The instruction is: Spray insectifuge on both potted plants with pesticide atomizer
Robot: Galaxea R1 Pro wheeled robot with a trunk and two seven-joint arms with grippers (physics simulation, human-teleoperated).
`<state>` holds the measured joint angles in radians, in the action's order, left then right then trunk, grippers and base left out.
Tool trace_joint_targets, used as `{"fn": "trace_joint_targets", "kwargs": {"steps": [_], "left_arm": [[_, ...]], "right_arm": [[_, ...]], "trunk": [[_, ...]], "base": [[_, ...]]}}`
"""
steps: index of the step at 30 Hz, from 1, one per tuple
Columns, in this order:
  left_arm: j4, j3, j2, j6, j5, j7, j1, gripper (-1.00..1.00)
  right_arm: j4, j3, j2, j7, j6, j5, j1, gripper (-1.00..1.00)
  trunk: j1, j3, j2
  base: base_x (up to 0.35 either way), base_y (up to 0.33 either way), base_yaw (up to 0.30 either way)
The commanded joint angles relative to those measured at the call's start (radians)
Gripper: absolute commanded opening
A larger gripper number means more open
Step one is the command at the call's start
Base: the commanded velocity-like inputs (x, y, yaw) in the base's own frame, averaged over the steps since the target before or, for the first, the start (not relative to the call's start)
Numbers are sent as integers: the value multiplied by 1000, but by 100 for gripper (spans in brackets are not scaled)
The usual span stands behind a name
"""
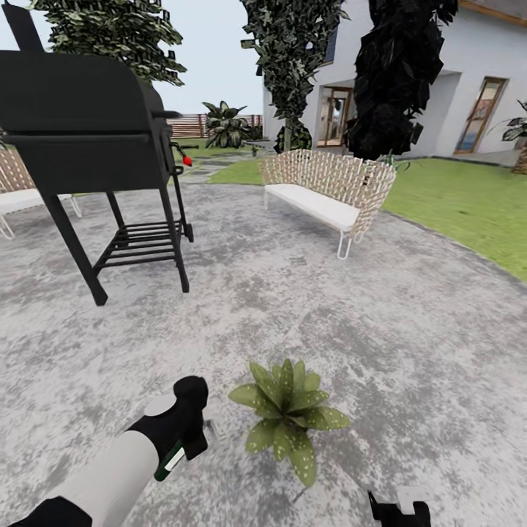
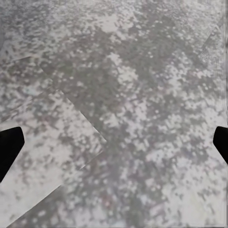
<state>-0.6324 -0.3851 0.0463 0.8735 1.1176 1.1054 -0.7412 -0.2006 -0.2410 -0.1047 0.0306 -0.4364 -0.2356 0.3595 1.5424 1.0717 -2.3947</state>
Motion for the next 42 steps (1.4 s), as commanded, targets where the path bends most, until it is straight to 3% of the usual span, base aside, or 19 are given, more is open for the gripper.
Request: {"fn": "trace_joint_targets", "kwargs": {"steps": [1,4,7,15,21,27,30,33,38,42], "left_arm": [[0,-2,-1,6,8,10,0,-100],[1,-6,1,3,9,9,19,-100],[1,-7,8,-3,3,-40,48,-100],[-17,2,20,2,-5,-86,52,-100],[-97,-1,65,6,-2,-101,51,-100],[-98,3,48,6,1,-103,53,-100],[-67,4,11,6,-2,-102,55,-100],[-59,4,-7,6,-6,-104,56,-100],[-73,2,5,6,-2,-132,54,-100],[-77,1,39,7,-3,-136,51,-100]], "right_arm": [[1,-9,0,3,-4,-8,1,100],[1,-9,0,3,-4,-8,1,100],[1,-8,0,3,-4,-8,1,100],[1,-8,0,3,-4,-9,1,100],[1,-8,0,4,-4,-8,1,100],[1,-8,0,5,-4,-8,1,100],[1,-8,0,4,-4,-8,1,100],[1,-8,0,5,-4,-8,1,100],[1,-8,0,4,-4,-8,1,100],[1,-8,0,4,-4,-8,1,100]], "trunk": [[0,1,0],[0,1,0],[0,1,0],[0,1,0],[0,1,0],[0,1,0],[0,1,0],[0,1,0],[0,1,0],[0,1,0]], "base": [[66,30,-295],[22,10,-177],[3,2,-28],[0,0,-2],[0,0,0],[0,0,0],[0,0,0],[0,0,0],[0,0,0],[0,0,0]]}}
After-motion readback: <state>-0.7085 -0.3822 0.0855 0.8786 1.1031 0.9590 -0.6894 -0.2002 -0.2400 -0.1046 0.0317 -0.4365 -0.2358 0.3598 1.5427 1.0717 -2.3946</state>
